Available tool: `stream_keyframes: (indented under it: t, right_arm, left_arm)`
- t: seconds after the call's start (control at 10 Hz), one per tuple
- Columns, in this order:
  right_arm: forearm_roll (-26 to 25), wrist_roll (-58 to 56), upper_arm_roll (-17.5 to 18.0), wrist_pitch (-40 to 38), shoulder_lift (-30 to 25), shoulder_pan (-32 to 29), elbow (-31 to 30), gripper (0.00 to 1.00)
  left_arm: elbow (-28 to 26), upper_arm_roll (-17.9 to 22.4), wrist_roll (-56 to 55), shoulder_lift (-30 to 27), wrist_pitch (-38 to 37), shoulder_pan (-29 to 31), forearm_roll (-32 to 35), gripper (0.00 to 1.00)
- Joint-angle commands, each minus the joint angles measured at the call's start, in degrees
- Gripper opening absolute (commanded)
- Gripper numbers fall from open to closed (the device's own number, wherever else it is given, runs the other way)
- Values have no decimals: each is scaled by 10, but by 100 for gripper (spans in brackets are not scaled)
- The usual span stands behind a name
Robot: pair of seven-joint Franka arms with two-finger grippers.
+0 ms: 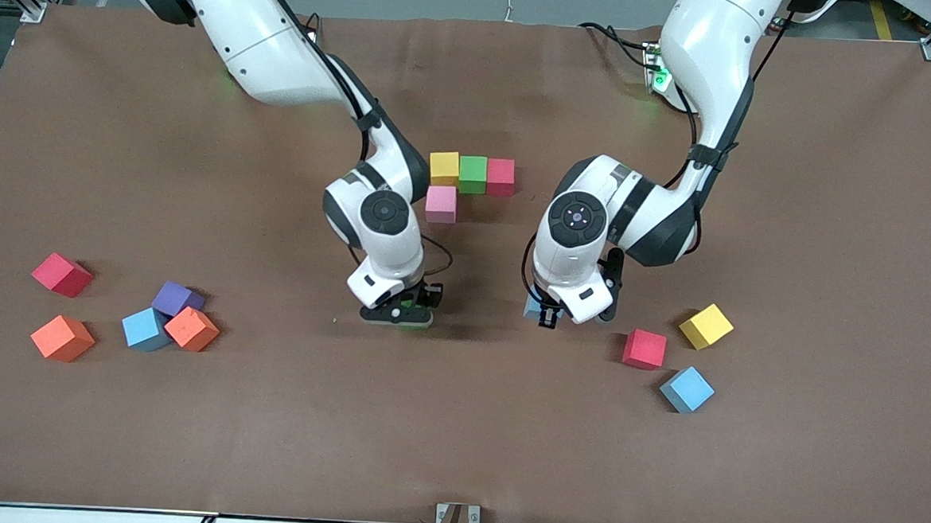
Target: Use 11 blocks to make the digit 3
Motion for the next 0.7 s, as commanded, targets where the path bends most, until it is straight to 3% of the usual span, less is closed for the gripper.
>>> stream_keyframes:
  t: [0.0, 0.6]
  right_arm:
    - [13, 39, 4, 2, -94, 14, -118, 5]
    - [13, 115, 5, 106, -136, 58, -238, 5]
  left_arm:
    - [5, 3, -7, -2, -11, -4, -1, 15]
    - [5, 2, -7, -2, -11, -4, -1, 15]
